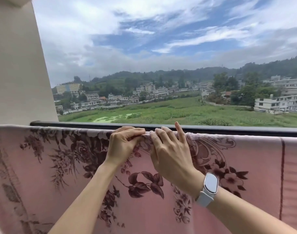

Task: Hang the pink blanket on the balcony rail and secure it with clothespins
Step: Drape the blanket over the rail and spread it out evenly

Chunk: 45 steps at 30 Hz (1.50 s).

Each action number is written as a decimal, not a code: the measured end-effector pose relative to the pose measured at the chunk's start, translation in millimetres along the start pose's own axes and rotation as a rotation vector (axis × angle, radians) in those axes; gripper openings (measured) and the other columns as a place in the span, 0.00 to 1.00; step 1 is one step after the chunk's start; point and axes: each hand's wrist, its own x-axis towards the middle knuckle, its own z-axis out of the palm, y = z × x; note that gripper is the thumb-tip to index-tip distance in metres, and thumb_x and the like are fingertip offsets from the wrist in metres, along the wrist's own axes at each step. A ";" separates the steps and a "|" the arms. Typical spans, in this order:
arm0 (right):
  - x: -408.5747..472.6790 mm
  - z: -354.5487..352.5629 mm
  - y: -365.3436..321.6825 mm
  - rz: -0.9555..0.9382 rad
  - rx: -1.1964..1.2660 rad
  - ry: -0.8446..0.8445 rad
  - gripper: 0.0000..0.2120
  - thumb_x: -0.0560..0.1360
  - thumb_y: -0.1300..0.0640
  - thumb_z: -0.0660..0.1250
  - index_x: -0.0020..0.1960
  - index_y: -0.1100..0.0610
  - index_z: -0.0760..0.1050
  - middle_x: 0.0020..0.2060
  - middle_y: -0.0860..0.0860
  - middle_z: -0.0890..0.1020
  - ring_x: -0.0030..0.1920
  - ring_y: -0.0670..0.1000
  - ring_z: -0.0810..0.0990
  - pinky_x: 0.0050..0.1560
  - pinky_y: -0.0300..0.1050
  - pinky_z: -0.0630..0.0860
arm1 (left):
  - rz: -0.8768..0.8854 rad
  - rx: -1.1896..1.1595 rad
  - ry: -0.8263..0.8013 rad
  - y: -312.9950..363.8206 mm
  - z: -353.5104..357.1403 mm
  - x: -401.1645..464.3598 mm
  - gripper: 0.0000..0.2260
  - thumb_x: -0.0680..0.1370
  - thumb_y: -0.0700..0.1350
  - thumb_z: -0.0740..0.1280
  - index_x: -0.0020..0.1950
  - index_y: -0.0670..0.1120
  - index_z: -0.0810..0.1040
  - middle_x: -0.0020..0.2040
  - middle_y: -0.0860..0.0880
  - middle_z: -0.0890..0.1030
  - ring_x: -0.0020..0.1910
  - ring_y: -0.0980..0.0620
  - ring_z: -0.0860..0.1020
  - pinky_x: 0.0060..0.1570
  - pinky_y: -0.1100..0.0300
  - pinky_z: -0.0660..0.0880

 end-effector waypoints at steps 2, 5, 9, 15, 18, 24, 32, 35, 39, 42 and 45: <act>6.2 7.9 -15.9 0.040 -0.021 -0.006 0.20 0.69 0.53 0.60 0.59 0.59 0.74 0.53 0.54 0.80 0.58 0.54 0.76 0.69 0.59 0.51 | 0.005 -0.023 0.004 -11.7 -14.1 5.4 0.07 0.68 0.36 0.72 0.43 0.46 0.84 0.43 0.50 0.84 0.46 0.59 0.79 0.53 0.59 0.76; 10.4 17.1 -44.9 0.088 -0.057 -0.027 0.22 0.70 0.53 0.57 0.61 0.58 0.72 0.57 0.55 0.79 0.61 0.55 0.74 0.69 0.59 0.52 | 0.143 0.054 -0.006 -35.3 -32.9 5.7 0.06 0.69 0.36 0.71 0.42 0.46 0.83 0.43 0.51 0.84 0.47 0.57 0.80 0.52 0.54 0.76; 14.6 24.3 -69.8 0.172 -0.128 -0.088 0.24 0.70 0.52 0.52 0.62 0.59 0.72 0.59 0.57 0.77 0.63 0.59 0.72 0.69 0.59 0.62 | 0.198 0.101 -0.131 -70.2 -58.5 11.0 0.06 0.72 0.43 0.69 0.48 0.47 0.82 0.48 0.50 0.84 0.51 0.55 0.79 0.59 0.51 0.71; 30.6 37.1 -102.4 0.238 -0.135 -0.106 0.25 0.71 0.52 0.50 0.63 0.61 0.69 0.59 0.57 0.76 0.62 0.57 0.72 0.68 0.58 0.63 | -0.032 -0.037 -0.140 -122.1 -94.2 26.0 0.05 0.70 0.41 0.72 0.45 0.44 0.83 0.43 0.46 0.84 0.45 0.49 0.81 0.55 0.43 0.73; 43.4 46.2 -121.8 0.226 -0.124 -0.084 0.24 0.70 0.53 0.51 0.63 0.60 0.68 0.58 0.56 0.77 0.61 0.56 0.73 0.68 0.59 0.62 | -0.051 -0.067 -0.044 -128.6 -101.0 24.9 0.03 0.69 0.38 0.71 0.41 0.42 0.83 0.39 0.45 0.84 0.41 0.49 0.81 0.52 0.45 0.75; 72.8 77.6 -160.8 0.155 -0.106 -0.090 0.23 0.72 0.53 0.52 0.61 0.59 0.72 0.57 0.55 0.79 0.60 0.55 0.75 0.67 0.57 0.62 | 0.071 0.143 -0.095 -183.1 -138.0 22.0 0.09 0.72 0.49 0.66 0.48 0.48 0.82 0.47 0.49 0.84 0.49 0.54 0.79 0.63 0.43 0.64; 116.3 136.3 -221.9 0.096 -0.013 -0.010 0.21 0.71 0.53 0.54 0.59 0.59 0.73 0.53 0.55 0.80 0.53 0.56 0.77 0.61 0.51 0.66 | -0.023 0.093 -0.011 -233.2 -181.3 36.0 0.03 0.71 0.39 0.70 0.43 0.42 0.83 0.41 0.45 0.84 0.42 0.52 0.80 0.47 0.61 0.74; 132.3 155.9 -238.6 0.057 -0.004 0.023 0.19 0.70 0.52 0.54 0.56 0.57 0.75 0.47 0.52 0.80 0.47 0.55 0.78 0.55 0.50 0.70 | 0.013 0.155 -0.007 -265.1 -201.7 33.1 0.06 0.72 0.45 0.69 0.45 0.44 0.83 0.42 0.48 0.84 0.43 0.58 0.78 0.48 0.62 0.74; 156.8 185.8 -269.7 0.008 -0.004 0.061 0.17 0.68 0.55 0.63 0.55 0.58 0.76 0.45 0.52 0.81 0.44 0.54 0.79 0.50 0.48 0.73 | -0.004 0.252 -0.045 -313.5 -240.7 37.2 0.12 0.73 0.54 0.63 0.47 0.49 0.81 0.44 0.54 0.82 0.46 0.54 0.79 0.52 0.50 0.75; 172.5 203.4 -296.3 -0.005 0.012 0.067 0.17 0.67 0.55 0.64 0.55 0.58 0.76 0.45 0.52 0.81 0.44 0.54 0.79 0.49 0.49 0.71 | -0.009 0.265 0.015 -334.3 -254.2 40.5 0.08 0.73 0.49 0.65 0.44 0.47 0.81 0.42 0.54 0.81 0.43 0.54 0.78 0.48 0.53 0.75; 185.2 216.5 -318.4 -0.014 0.029 0.067 0.15 0.68 0.55 0.63 0.53 0.58 0.76 0.44 0.52 0.81 0.45 0.54 0.78 0.49 0.49 0.70 | -0.009 0.265 0.084 -346.7 -260.9 43.2 0.07 0.73 0.45 0.65 0.41 0.43 0.80 0.39 0.48 0.81 0.40 0.51 0.78 0.45 0.60 0.73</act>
